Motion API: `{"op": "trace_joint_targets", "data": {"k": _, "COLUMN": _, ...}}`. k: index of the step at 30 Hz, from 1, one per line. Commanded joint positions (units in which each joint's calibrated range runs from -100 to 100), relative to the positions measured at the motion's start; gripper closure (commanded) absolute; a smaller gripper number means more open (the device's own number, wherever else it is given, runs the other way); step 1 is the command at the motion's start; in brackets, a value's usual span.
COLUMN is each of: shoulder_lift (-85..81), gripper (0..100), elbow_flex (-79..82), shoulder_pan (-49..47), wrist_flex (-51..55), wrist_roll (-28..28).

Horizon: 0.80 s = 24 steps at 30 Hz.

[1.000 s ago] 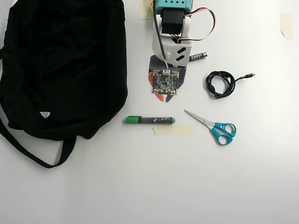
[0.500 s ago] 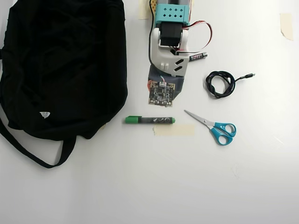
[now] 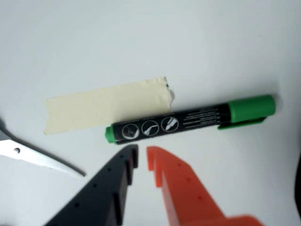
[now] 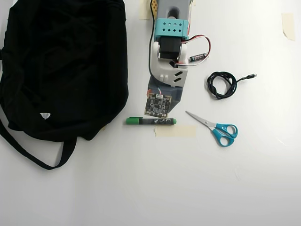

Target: Put the green marker into the black bag

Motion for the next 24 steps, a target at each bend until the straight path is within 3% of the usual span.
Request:
{"op": "trace_joint_targets", "data": {"k": 1, "shoulder_lift": -0.29, "gripper": 98, "elbow_flex": -1.7, "shoulder_pan": 1.39, "wrist_flex": -0.3, "wrist_roll": -0.65}}
{"op": "trace_joint_targets", "data": {"k": 24, "shoulder_lift": 3.52, "gripper": 98, "elbow_flex": 1.72, "shoulder_pan": 5.28, "wrist_flex": -0.21, "wrist_roll": -2.17}}
